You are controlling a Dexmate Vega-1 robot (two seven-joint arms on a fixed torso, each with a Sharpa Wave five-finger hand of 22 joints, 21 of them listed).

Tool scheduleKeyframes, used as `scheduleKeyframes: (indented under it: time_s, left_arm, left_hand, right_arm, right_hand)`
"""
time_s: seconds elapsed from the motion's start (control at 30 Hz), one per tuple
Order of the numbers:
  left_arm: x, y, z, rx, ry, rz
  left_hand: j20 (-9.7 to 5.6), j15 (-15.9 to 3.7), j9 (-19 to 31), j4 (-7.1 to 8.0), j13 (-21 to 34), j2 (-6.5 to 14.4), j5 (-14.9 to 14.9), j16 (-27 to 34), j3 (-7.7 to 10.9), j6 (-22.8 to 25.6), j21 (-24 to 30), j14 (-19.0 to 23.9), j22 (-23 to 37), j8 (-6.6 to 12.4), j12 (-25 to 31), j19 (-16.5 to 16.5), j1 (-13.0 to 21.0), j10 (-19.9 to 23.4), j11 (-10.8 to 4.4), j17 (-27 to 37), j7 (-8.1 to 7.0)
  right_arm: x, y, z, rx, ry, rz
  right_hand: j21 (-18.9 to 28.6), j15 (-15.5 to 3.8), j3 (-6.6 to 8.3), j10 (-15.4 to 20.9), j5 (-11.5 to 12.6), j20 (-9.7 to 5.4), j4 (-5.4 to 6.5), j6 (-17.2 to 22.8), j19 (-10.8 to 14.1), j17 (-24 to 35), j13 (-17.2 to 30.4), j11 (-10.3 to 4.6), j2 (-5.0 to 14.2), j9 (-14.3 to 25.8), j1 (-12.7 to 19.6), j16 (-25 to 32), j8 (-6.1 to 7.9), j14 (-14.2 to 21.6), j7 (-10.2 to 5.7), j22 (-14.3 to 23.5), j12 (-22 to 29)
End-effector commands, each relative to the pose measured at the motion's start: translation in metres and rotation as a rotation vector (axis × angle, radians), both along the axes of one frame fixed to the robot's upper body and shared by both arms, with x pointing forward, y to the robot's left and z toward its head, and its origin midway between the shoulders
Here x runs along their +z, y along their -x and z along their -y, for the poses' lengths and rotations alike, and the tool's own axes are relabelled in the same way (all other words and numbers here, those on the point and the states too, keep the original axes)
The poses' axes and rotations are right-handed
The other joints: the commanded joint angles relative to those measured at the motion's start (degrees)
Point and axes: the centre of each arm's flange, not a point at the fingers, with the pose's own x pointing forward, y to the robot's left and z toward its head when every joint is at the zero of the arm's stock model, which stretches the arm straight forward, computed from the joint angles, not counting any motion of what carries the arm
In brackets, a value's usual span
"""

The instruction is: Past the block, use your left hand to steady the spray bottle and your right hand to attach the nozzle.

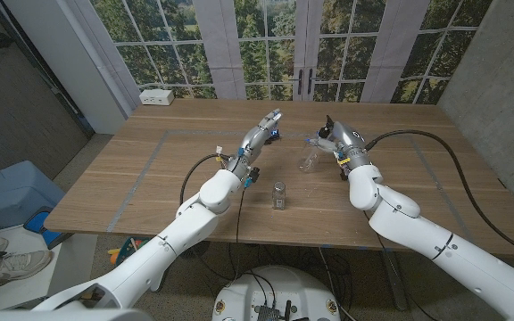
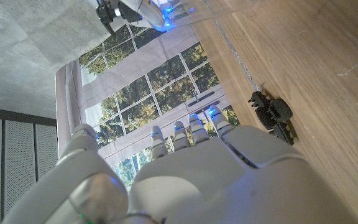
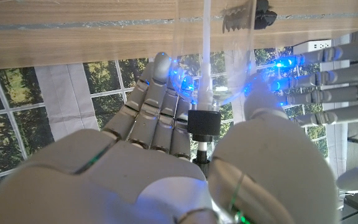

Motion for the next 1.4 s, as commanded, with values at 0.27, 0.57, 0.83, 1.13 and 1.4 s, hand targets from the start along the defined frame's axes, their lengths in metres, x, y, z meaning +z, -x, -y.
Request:
scheduleKeyframes:
  time_s: [0.27,0.57,0.83,1.13,1.4]
  left_arm:
    - [0.000,0.008,-0.021,0.030,0.089,-0.006]
    - [-0.002,0.010,-0.020,0.029,0.087,0.001]
    - [-0.002,0.009,-0.019,0.027,0.086,0.004]
    - [-0.003,0.009,-0.019,0.028,0.084,0.010]
    - [-0.002,0.008,-0.019,0.026,0.080,0.015]
  left_hand:
    - [-0.10,-0.13,0.0,0.58,0.1,0.7,0.6,0.3,0.37,0.3,-0.2,-0.2,0.0,-0.44,0.3,0.4,-1.0,0.0,-0.03,-0.1,-0.01]
    - [-0.12,-0.16,0.0,0.57,0.1,1.0,0.7,0.3,0.46,0.1,-0.3,-0.2,0.0,-0.65,0.3,0.6,-1.2,0.0,0.36,-0.2,0.07]
    - [0.07,-0.09,0.0,0.48,0.0,1.2,0.7,0.3,0.54,0.1,-0.4,-0.1,0.0,-0.75,0.2,0.6,-1.4,0.0,0.53,-0.3,0.21]
    - [0.12,-0.13,0.0,0.34,0.0,1.3,0.8,0.3,0.61,0.1,-0.6,-0.1,-0.1,-0.83,0.2,0.7,-1.5,0.1,0.60,-0.4,0.28]
    - [0.13,-0.08,0.0,0.18,0.0,1.3,0.8,0.3,0.68,0.0,-0.7,0.0,-0.1,-0.92,0.2,0.8,-1.6,0.1,0.62,-0.4,0.26]
  right_arm:
    - [-0.002,-0.009,-0.011,-0.101,0.122,-0.084]
    - [0.001,-0.006,-0.013,-0.132,0.136,-0.187]
    - [0.002,-0.002,-0.011,-0.146,0.107,-0.213]
    - [0.008,0.000,-0.006,-0.144,0.076,-0.269]
    - [0.012,0.005,0.003,-0.103,0.016,-0.284]
  right_hand:
    - [1.1,-7.64,0.87,10.4,1.0,-0.33,1.23,8.2,-1.4,-1.7,4.2,-12.13,10.35,0.0,9.5,-3.9,-0.73,-1.3,-10.90,-0.5,-2.0]
    - [2.0,-6.70,-1.44,-1.2,1.9,3.27,2.27,-1.3,-6.2,-8.6,1.9,-9.68,6.48,-0.1,1.5,-15.3,-5.01,-8.6,-9.83,-2.3,-9.2]
    - [1.1,-3.00,-6.52,-16.7,0.7,6.76,2.66,-16.9,-11.1,-13.0,-0.5,-7.40,3.72,-0.2,-4.8,-21.5,-12.48,-20.3,-7.40,-3.1,-18.7]
    - [-1.8,2.15,-11.34,-30.5,1.7,9.70,3.39,-29.0,-16.2,-17.4,-2.5,-3.95,0.47,-0.1,-11.1,-27.7,-19.13,-31.4,-3.71,-3.5,-23.7]
    - [-6.7,7.78,-15.84,-42.1,5.1,13.10,4.36,-41.1,-21.6,-21.8,-5.5,1.39,-1.99,-0.6,-15.2,-32.2,-21.74,-40.5,-1.19,-3.8,-24.3]
